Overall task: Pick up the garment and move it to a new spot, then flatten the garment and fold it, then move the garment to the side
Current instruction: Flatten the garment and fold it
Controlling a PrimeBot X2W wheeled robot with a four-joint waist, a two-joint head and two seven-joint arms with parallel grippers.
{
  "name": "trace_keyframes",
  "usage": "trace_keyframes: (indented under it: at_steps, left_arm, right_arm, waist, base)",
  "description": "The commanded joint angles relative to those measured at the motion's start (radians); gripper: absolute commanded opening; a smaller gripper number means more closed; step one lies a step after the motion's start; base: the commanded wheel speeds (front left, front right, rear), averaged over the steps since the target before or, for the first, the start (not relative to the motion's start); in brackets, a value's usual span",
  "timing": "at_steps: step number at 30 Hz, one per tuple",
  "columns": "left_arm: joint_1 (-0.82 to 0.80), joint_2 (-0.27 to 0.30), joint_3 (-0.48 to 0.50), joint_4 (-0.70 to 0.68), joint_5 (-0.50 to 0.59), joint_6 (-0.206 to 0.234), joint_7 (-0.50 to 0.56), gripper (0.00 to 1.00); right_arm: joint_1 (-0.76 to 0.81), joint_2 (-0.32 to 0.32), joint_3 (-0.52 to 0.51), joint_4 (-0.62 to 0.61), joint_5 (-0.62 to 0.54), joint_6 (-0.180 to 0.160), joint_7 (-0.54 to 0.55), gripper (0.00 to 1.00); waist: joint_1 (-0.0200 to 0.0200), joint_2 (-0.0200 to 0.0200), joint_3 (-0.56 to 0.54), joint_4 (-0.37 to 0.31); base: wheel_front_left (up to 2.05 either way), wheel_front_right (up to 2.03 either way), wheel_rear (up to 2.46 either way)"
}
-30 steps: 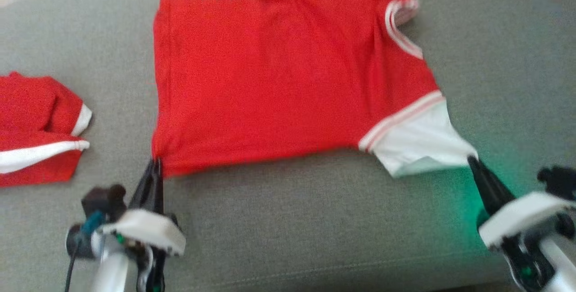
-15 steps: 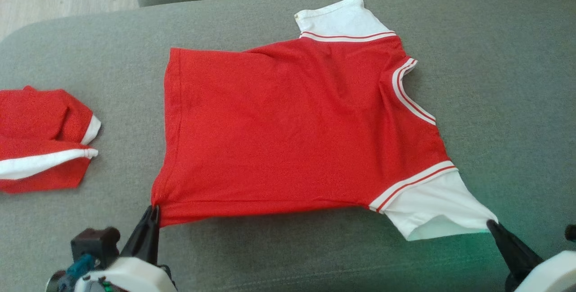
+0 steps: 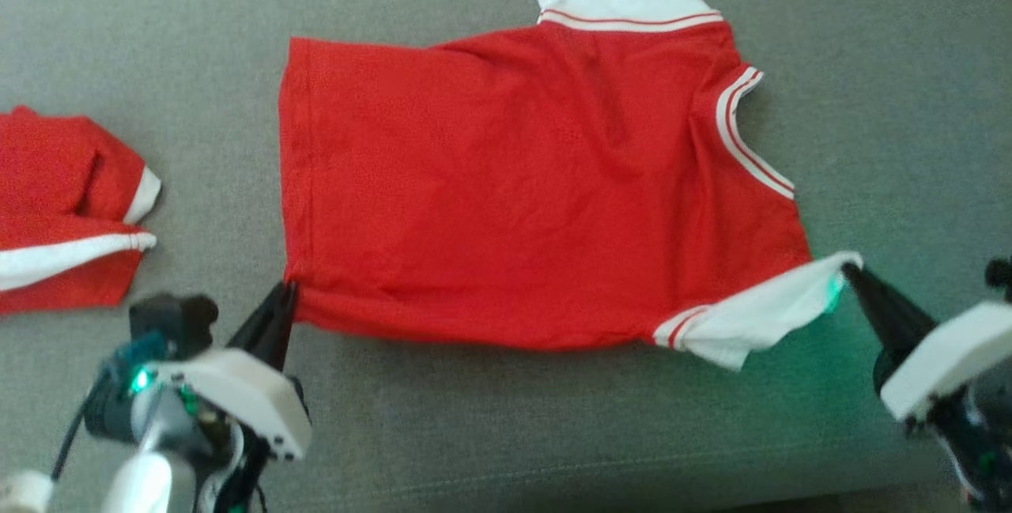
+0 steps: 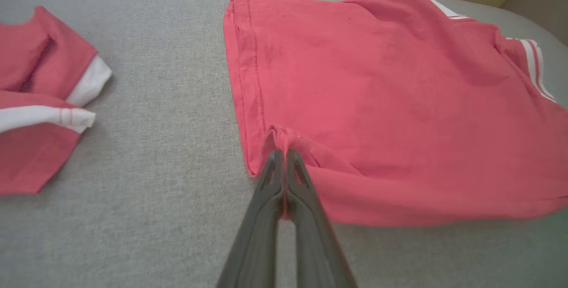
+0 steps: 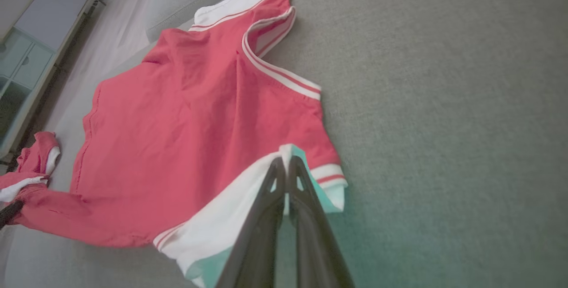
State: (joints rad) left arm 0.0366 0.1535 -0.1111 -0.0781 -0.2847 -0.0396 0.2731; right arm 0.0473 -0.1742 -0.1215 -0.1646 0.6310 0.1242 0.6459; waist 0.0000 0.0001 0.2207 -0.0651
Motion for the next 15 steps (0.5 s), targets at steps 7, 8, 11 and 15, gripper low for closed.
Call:
trace_keyframes:
  at_steps: [7, 8, 11, 15]
  left_arm:
    - [-0.171, 0.011, 0.053, 0.040, -0.076, -0.027, 0.035, 0.00]
    - [-0.187, 0.015, 0.055, 0.053, -0.079, -0.029, 0.036, 0.00]
    - [-0.246, 0.021, 0.063, 0.106, -0.089, -0.033, 0.021, 0.00]
    - [-0.280, 0.017, 0.066, 0.156, -0.094, -0.034, -0.003, 0.00]
  right_arm:
    - [-0.209, -0.049, 0.004, 0.097, 0.043, 0.007, -0.004, 0.00]
    - [-0.233, -0.053, 0.011, 0.114, 0.049, 0.007, -0.009, 0.00]
    - [-0.312, -0.070, 0.036, 0.186, 0.072, 0.007, -0.051, 0.00]
    - [-0.361, -0.084, 0.079, 0.250, 0.087, 0.007, -0.107, 0.00]
  waist:
    - [0.0000, -0.0001, 0.080, 0.017]
    - [0.0000, -0.0001, 0.087, 0.018]
    - [0.0000, -0.0001, 0.109, 0.022]
    - [0.0000, -0.0001, 0.121, 0.026]
  base:
    - [0.00, 0.00, 0.00]
    - [0.00, 0.00, 0.00]
    - [0.00, 0.00, 0.00]
    - [0.00, 0.00, 0.00]
